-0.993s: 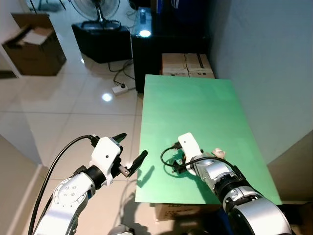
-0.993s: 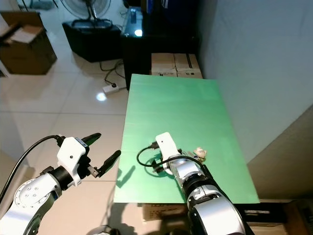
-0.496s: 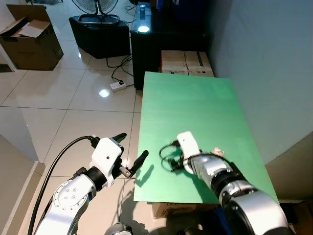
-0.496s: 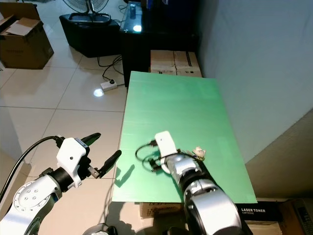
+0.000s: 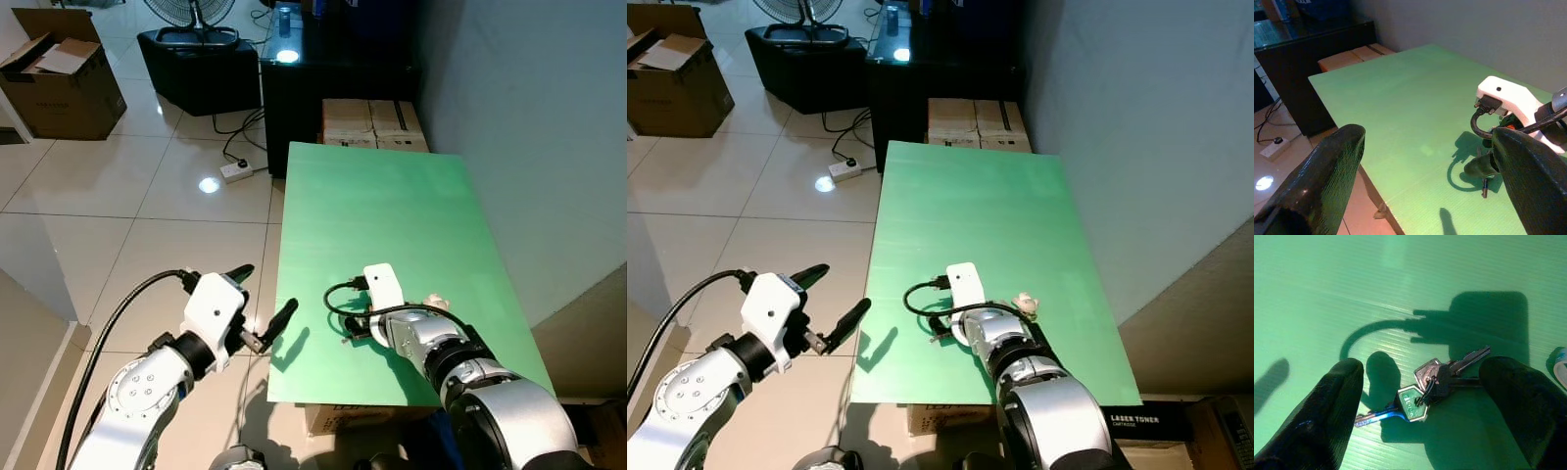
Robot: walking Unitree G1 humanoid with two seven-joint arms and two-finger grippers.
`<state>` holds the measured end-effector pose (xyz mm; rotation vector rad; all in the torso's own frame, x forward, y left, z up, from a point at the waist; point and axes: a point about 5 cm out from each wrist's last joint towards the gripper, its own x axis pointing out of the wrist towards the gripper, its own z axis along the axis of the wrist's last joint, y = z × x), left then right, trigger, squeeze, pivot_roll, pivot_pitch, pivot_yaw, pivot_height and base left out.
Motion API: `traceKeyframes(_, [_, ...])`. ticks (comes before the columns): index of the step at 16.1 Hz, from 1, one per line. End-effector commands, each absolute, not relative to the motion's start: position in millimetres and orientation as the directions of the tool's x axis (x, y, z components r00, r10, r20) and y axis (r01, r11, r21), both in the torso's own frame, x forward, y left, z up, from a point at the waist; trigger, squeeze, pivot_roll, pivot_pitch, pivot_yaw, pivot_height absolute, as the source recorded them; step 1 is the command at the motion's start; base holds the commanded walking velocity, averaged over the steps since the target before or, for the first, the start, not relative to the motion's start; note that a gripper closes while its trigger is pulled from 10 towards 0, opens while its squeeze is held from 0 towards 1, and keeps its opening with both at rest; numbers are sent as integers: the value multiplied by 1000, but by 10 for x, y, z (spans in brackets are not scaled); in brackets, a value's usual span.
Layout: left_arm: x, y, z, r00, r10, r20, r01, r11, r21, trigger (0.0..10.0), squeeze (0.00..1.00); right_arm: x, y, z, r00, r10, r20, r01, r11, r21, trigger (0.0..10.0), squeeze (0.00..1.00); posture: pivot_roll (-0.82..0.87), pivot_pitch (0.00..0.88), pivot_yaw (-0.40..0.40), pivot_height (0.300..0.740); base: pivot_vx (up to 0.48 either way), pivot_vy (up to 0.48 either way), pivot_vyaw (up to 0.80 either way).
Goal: Hang keys on a hook
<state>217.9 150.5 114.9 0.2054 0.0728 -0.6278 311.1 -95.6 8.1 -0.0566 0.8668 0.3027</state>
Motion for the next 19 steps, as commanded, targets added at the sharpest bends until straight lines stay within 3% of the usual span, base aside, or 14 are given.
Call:
traceKeyframes(1, [2160,1505,1182,805,-579,-128,593,787,171,10000,0,3132,-955,99,621,231,-749,-263,962,79,8353,0,73,122,-26,740,0,0,0])
traceKeyframes(2, [2149,1514,1183,805,-579,-131,593,787,172,10000,0,3135,-953,101,627,228,-745,-259,963,77,4667,0,77,125,-24,740,0,0,0])
traceKeyframes(3, [2136,1531,1189,807,-576,-134,591,788,174,10000,0,3140,-950,105,637,224,-738,-256,964,72,0,0,84,129,-21,740,0,0,0])
traceKeyframes(4, [2135,1546,1199,809,-572,-135,588,789,178,10000,0,3144,-951,107,639,224,-736,-255,964,72,0,0,90,135,-20,740,0,0,0])
traceKeyframes(5, [2135,1550,1203,810,-571,-135,587,790,179,10000,0,3144,-952,108,639,224,-736,-254,964,72,2039,0,90,135,-20,740,0,0,0])
traceKeyframes(6, [2142,1562,1229,814,-566,-130,581,793,186,10000,0,3158,-941,124,646,238,-725,-271,960,73,10000,0,101,149,-25,740,0,0,0])
traceKeyframes(13, [2101,1605,1295,825,-550,-128,565,803,190,10000,0,3202,-932,171,672,232,-703,-275,960,53,10000,0,127,200,-37,740,0,0,0])
traceKeyframes(19, [2068,1590,1301,807,-572,-147,591,786,182,10000,0,3139,-901,109,638,230,-735,-282,958,55,10000,0,122,203,-29,740,0,0,0])
